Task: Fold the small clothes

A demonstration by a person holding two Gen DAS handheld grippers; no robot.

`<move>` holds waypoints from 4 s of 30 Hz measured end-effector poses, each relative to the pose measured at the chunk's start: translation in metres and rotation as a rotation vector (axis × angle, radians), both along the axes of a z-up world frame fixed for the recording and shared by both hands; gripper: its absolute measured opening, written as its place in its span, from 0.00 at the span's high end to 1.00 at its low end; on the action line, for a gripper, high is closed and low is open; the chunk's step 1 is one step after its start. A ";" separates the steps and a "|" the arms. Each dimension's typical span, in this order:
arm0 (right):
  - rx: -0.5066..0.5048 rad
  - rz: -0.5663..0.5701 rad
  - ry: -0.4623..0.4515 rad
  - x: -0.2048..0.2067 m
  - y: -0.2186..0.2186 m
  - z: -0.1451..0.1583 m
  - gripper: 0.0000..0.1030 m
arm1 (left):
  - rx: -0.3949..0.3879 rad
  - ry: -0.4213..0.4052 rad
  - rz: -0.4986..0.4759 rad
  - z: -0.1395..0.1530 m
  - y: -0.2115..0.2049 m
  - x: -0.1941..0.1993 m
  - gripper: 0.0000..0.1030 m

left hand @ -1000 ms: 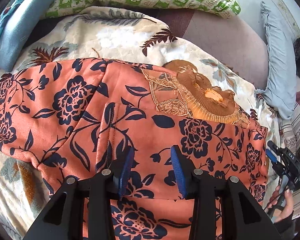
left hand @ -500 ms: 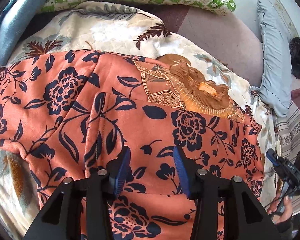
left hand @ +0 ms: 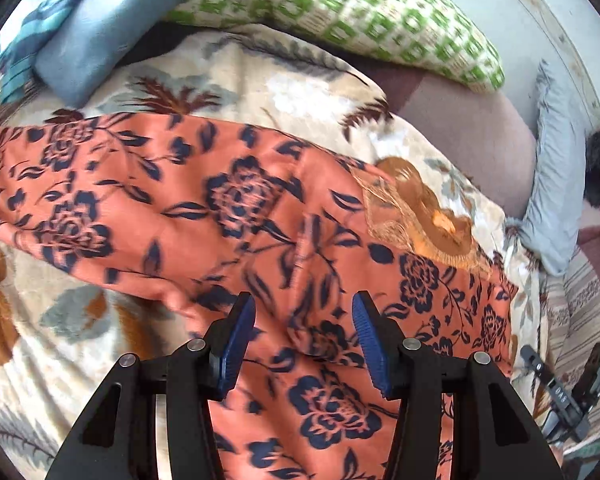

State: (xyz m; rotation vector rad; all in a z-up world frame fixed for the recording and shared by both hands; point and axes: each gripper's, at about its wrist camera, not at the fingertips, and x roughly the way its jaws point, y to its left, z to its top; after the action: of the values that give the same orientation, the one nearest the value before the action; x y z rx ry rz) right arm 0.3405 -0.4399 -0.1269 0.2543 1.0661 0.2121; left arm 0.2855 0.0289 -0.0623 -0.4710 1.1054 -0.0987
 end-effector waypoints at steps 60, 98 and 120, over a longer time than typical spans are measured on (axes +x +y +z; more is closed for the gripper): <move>0.254 0.069 -0.028 -0.053 0.164 0.009 0.94 | -0.203 -0.155 -0.106 0.132 0.000 -0.006 0.95; 0.100 0.367 0.025 0.050 0.199 -0.005 0.95 | -0.267 0.035 -0.147 0.049 0.033 -0.109 0.59; 0.398 -0.358 0.029 -0.093 -0.098 -0.034 0.91 | -0.401 0.219 -0.082 -0.011 -0.073 -0.078 0.57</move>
State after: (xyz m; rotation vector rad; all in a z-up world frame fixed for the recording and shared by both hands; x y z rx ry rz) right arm 0.2478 -0.5376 -0.1604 0.8013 0.9826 0.0958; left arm 0.2078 -0.0443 -0.0731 -0.8087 1.3264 -0.3521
